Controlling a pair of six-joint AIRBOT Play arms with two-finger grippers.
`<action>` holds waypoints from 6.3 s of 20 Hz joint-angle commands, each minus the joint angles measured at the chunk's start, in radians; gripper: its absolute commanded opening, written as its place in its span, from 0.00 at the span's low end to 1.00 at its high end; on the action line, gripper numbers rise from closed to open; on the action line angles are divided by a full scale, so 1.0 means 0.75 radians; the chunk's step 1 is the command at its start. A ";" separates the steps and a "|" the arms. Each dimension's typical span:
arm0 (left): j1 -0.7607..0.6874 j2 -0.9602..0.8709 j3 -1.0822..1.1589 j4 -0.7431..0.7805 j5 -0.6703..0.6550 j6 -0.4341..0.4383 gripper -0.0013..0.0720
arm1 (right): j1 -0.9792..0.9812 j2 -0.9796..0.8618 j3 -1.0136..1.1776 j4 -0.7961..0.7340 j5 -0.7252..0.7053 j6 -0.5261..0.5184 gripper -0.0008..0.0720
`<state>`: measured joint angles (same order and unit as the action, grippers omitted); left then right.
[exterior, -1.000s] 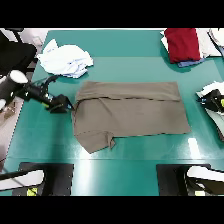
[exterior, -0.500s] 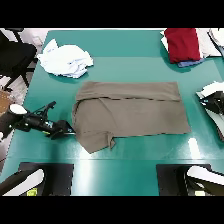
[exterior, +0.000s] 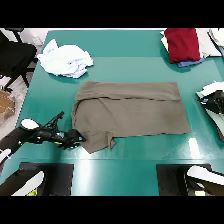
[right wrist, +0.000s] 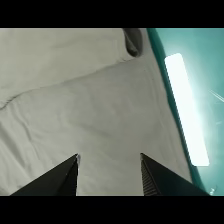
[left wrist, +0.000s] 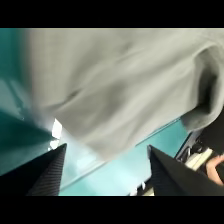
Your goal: Fold the shirts.
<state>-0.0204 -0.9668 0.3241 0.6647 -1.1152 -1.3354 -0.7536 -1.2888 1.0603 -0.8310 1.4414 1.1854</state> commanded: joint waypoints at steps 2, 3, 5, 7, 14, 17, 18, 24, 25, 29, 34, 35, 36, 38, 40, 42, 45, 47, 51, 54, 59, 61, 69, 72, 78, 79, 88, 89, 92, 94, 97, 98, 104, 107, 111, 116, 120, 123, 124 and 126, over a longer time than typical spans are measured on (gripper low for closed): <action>-0.270 0.005 -0.014 -0.052 0.359 -0.105 0.54 | 0.000 0.001 -0.001 0.027 0.017 -0.001 0.63; -0.281 0.005 -0.014 -0.069 0.405 -0.107 0.50 | 0.000 0.001 -0.001 0.021 0.031 -0.001 0.63; -0.281 0.005 -0.007 -0.119 0.438 -0.097 0.26 | 0.000 0.001 -0.001 -0.003 0.038 0.004 0.63; -0.281 0.005 0.045 -0.128 0.401 -0.045 0.05 | 0.000 0.001 -0.001 -0.099 0.039 0.045 0.63; -0.281 0.006 0.278 -0.104 0.330 -0.044 0.05 | 0.083 0.001 -0.107 -0.432 0.061 0.153 0.63; -0.281 0.006 0.280 -0.096 0.309 -0.043 0.05 | 0.084 0.001 -0.259 -0.527 -0.031 0.132 0.63; -0.281 0.006 0.280 -0.096 0.309 -0.043 0.05 | 0.054 0.001 -0.305 -0.517 -0.075 0.131 0.63; -0.281 0.006 0.280 -0.099 0.303 -0.023 0.05 | -0.084 -0.082 -0.403 -0.334 -0.097 0.047 0.63; -0.281 0.006 0.280 -0.099 0.293 -0.023 0.05 | -0.079 -0.107 -0.403 -0.284 -0.090 0.033 0.63; -0.281 0.006 0.280 -0.114 0.299 -0.025 0.05 | 0.056 -0.175 -0.402 -0.176 -0.044 -0.005 0.32; -0.246 0.006 0.392 -0.135 0.272 -0.028 0.05 | 0.085 0.008 -0.399 -0.176 -0.033 -0.021 0.04; -0.225 0.007 0.442 -0.125 0.243 -0.028 0.05 | 0.064 0.072 -0.398 -0.180 -0.030 -0.021 0.04; -0.205 0.007 0.502 -0.103 0.196 -0.030 0.05 | 0.035 0.146 -0.398 -0.191 -0.027 -0.021 0.04; -0.194 0.007 0.611 -0.044 0.108 -0.050 0.05 | -0.023 0.284 -0.398 -0.221 -0.052 -0.019 0.04; -0.195 0.009 0.693 0.015 0.063 -0.098 0.05 | -0.042 0.396 -0.398 -0.219 -0.092 0.005 0.04; -0.195 0.073 0.723 0.103 0.064 -0.154 0.05 | -0.017 0.479 -0.398 -0.217 -0.093 0.015 0.04; -0.195 0.190 0.726 0.278 0.030 -0.257 0.05 | 0.075 0.550 -0.398 -0.199 -0.091 0.035 0.04; -0.195 0.196 0.725 0.302 0.007 -0.271 0.05 | 0.146 0.599 -0.398 -0.175 -0.203 0.086 0.04; -0.195 0.179 0.722 0.329 0.138 -0.270 0.05 | 0.298 0.539 -0.370 -0.172 -0.481 0.212 0.04; -0.195 0.083 0.722 0.362 0.294 -0.269 0.05 | 0.394 0.339 -0.274 -0.175 -0.498 0.215 0.04; -0.277 -0.283 0.726 0.331 0.614 -0.199 0.05 | 0.481 0.018 -0.104 -0.188 -0.528 0.214 0.04; -0.278 -0.407 0.747 0.333 0.713 -0.198 0.05 | 0.482 -0.083 -0.051 -0.184 -0.536 0.215 0.04; -0.278 -0.580 0.794 0.373 1.072 -0.197 0.05 | 0.460 -0.327 0.040 -0.254 -0.538 0.209 0.11; -0.249 -0.586 0.796 0.377 1.138 -0.193 0.06 | 0.402 -0.282 0.040 -0.253 -0.537 0.148 0.30; -0.170 -0.517 0.856 0.391 0.994 -0.140 0.93 | 0.218 -0.171 0.040 -0.197 -0.447 0.044 0.74; -0.170 -0.492 0.862 0.394 0.986 -0.137 0.92 | 0.195 -0.201 0.040 -0.144 -0.362 -0.002 0.75; -0.170 -0.350 0.862 0.407 0.839 -0.076 0.75 | 0.056 -0.561 0.040 0.267 -0.079 -0.326 0.88; -0.170 -0.350 0.862 0.405 0.821 -0.072 0.75 | 0.062 -0.589 0.040 0.287 -0.078 -0.336 0.88; -0.170 -0.350 0.862 0.396 0.798 -0.073 0.75 | 0.122 -0.640 0.040 0.348 -0.110 -0.376 0.88; -0.170 -0.350 0.862 0.387 0.794 -0.073 0.75 | 0.176 -0.661 0.040 0.388 -0.170 -0.376 0.88; -0.170 -0.351 0.862 0.350 0.776 -0.072 0.75 | 0.275 -0.687 0.041 0.457 -0.230 -0.380 0.83; -0.170 -0.351 0.862 0.337 0.770 -0.072 0.75 | 0.302 -0.688 0.042 0.468 -0.238 -0.382 0.72; -0.200 -0.354 0.862 0.194 0.785 -0.029 0.21 | 0.431 -0.633 0.214 0.403 -0.119 -0.327 0.04; -0.356 -0.388 0.862 0.053 0.937 0.089 0.05 | 0.514 -0.513 0.286 0.229 -0.134 -0.258 0.04; -0.627 -0.610 0.960 -0.016 1.027 0.117 0.05 | 0.610 -0.420 0.376 0.082 -0.075 -0.208 0.04; -0.841 -1.030 1.395 -0.017 0.967 0.190 0.05 | 0.637 -0.355 0.495 -0.093 0.028 -0.178 0.04; -0.851 -1.184 1.581 -0.019 0.930 0.185 0.05 | 0.608 -0.240 0.566 -0.189 0.039 -0.170 0.04; -0.868 -1.248 1.637 -0.036 0.901 0.186 0.05 | 0.588 -0.181 0.656 -0.184 0.037 -0.170 0.04; -0.883 -1.268 1.657 -0.048 0.898 0.186 0.05 | 0.601 -0.176 0.682 -0.185 0.042 -0.170 0.04; -0.925 -1.323 1.709 -0.089 0.897 0.186 0.05 | 0.636 -0.176 0.708 -0.185 0.053 -0.169 0.04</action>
<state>-0.6823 -1.9030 1.5505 0.6296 -0.4313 -1.1980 -0.2958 -1.4391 1.5509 -0.9607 1.4719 1.0565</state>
